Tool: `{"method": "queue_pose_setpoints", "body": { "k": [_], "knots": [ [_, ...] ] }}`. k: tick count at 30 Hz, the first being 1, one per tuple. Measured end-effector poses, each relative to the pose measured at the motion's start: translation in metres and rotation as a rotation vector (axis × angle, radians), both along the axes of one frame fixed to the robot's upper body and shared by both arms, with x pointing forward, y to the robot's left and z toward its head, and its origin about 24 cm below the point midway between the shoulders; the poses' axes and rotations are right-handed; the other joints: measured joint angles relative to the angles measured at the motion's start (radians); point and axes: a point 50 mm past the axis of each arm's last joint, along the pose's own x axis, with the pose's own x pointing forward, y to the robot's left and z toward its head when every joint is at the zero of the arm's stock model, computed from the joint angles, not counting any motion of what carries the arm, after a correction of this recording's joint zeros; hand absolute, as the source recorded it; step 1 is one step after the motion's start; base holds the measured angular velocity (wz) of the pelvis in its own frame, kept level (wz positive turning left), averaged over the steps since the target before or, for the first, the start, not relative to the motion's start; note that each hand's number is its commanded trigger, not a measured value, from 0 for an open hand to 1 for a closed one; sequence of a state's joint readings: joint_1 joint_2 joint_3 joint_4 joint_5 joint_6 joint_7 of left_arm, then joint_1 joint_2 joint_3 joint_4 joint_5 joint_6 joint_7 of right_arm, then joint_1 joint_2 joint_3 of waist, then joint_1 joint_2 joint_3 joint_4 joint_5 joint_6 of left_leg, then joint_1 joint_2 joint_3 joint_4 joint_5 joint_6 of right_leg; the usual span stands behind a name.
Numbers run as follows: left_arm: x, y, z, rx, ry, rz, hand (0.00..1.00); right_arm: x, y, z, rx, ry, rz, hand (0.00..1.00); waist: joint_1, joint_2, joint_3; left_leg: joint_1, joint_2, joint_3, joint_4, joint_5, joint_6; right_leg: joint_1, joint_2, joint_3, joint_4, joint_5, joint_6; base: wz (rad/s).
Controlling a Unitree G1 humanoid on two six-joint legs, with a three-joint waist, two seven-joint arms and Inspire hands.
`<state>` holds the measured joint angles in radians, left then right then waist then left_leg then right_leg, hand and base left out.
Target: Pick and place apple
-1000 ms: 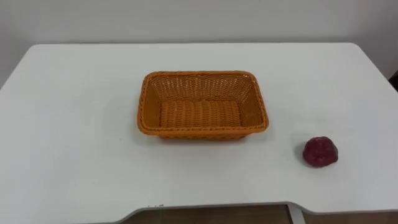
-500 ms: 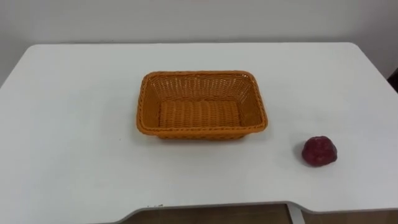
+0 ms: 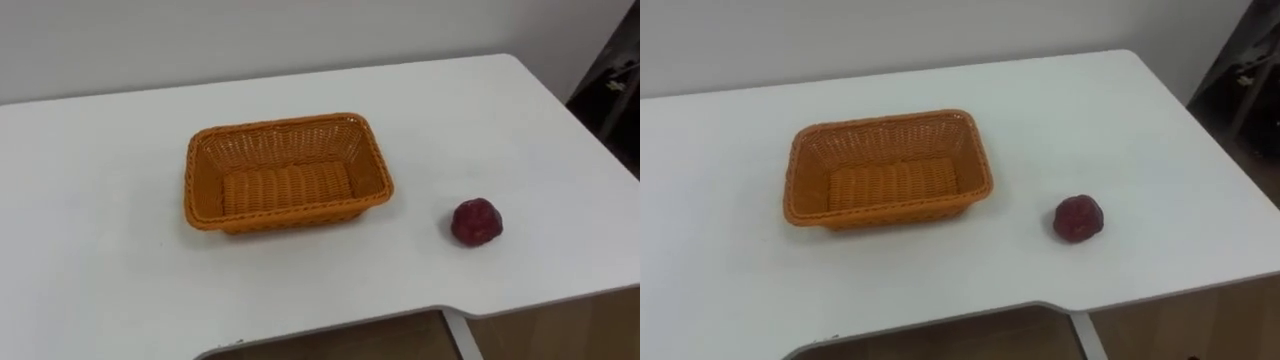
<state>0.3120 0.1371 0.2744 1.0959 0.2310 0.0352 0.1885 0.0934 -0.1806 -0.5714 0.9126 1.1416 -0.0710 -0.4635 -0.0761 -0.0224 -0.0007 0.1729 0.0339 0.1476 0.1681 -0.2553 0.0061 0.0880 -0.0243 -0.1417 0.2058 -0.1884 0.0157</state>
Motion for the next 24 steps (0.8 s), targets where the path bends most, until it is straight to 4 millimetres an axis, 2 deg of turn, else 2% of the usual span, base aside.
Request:
{"method": "queue_pose_setpoints", "body": {
  "k": [4, 9, 15, 18, 21, 24],
  "knots": [
    [-0.002, 0.001, 0.001, 0.005, -0.009, -0.001, 0.0, 0.016, -0.018, 0.024, -0.088, -0.01, -0.094, 0.0, 0.001, -0.005, -0.0025, -0.005, -0.003, 0.001, 0.005, 0.0, 0.0, -0.002, -0.003, 0.002, 0.004, 0.0, 0.001, 0.0],
    [0.002, 0.002, 0.001, 0.003, -0.022, -0.013, 0.0, 0.061, -0.035, 0.075, -0.311, -0.055, -0.067, 0.0, 0.006, -0.012, 0.0016, -0.029, -0.005, 0.001, 0.02, 0.0, 0.0, -0.024, -0.007, 0.003, 0.017, -0.002, 0.003, 0.01],
    [0.005, 0.001, 0.001, 0.001, -0.028, -0.036, 0.0, 0.087, -0.036, 0.123, -0.628, -0.031, 0.04, 0.0, 0.025, -0.009, 0.0025, -0.044, -0.006, -0.011, 0.02, 0.001, 0.002, -0.038, -0.006, -0.002, 0.013, -0.002, 0.003, 0.03],
    [0.003, 0.0, 0.001, -0.002, -0.021, -0.047, 0.0, 0.098, -0.033, 0.154, -0.824, -0.042, 0.099, 0.0, 0.034, -0.008, 0.0026, -0.049, -0.006, -0.013, 0.019, 0.001, 0.002, -0.038, -0.007, -0.005, 0.011, -0.002, 0.004, 0.02],
    [0.006, -0.002, 0.001, -0.006, -0.028, -0.064, 0.0, 0.108, -0.026, 0.165, -0.977, -0.009, 0.214, 0.0, 0.043, -0.006, 0.0004, -0.044, -0.006, -0.011, 0.019, 0.001, 0.002, -0.036, -0.007, -0.005, 0.01, -0.002, 0.004, -0.02],
    [0.009, -0.003, 0.0, -0.01, -0.04, -0.078, 0.0, 0.116, -0.018, 0.166, -1.049, 0.006, 0.319, 0.0, 0.054, -0.006, 0.001, -0.04, -0.004, -0.009, 0.017, 0.001, 0.002, -0.036, -0.006, 0.001, 0.014, -0.002, 0.003, -0.06]
  ]
}}
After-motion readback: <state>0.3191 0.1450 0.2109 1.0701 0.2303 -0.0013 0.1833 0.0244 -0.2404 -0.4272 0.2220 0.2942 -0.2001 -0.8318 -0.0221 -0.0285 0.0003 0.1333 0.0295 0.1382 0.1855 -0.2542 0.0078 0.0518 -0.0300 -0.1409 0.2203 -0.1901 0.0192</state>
